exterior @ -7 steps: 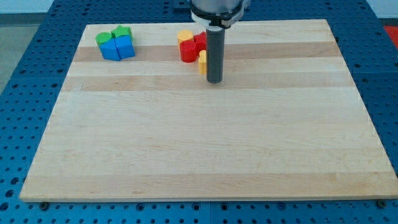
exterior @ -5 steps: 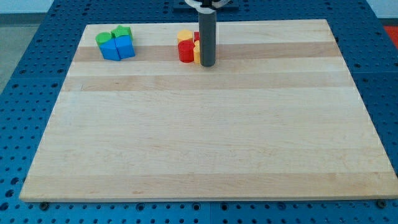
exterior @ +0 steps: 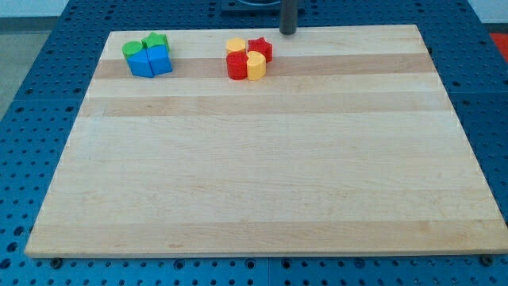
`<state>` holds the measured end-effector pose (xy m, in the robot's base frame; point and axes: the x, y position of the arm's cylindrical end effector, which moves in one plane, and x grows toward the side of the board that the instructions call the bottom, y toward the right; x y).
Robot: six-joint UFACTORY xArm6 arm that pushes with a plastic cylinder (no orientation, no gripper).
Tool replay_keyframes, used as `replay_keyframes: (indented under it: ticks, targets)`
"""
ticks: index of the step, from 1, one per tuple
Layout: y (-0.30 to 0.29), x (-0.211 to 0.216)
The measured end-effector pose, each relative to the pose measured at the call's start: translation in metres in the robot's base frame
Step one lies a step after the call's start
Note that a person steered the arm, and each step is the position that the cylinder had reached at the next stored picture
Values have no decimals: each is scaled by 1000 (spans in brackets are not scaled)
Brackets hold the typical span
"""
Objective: Place green star below group of blocks
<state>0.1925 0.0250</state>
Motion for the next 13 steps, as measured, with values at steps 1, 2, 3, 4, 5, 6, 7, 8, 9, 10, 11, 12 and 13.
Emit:
replay_keyframes:
  ticks: [1,2,3,4,5,6,7,8,9,10,11,12,13]
  targets:
    - [-62,0]
    - [-121,-1]
    - [-183,-1]
    - [-241,-1]
    - [-299,-1]
    - [-311,-1]
    - [-270,22]
    - [-187,73]
    - [-105,134]
    - [-86,163]
    - [-86,163]
    - [-92,163]
    - [-134,138]
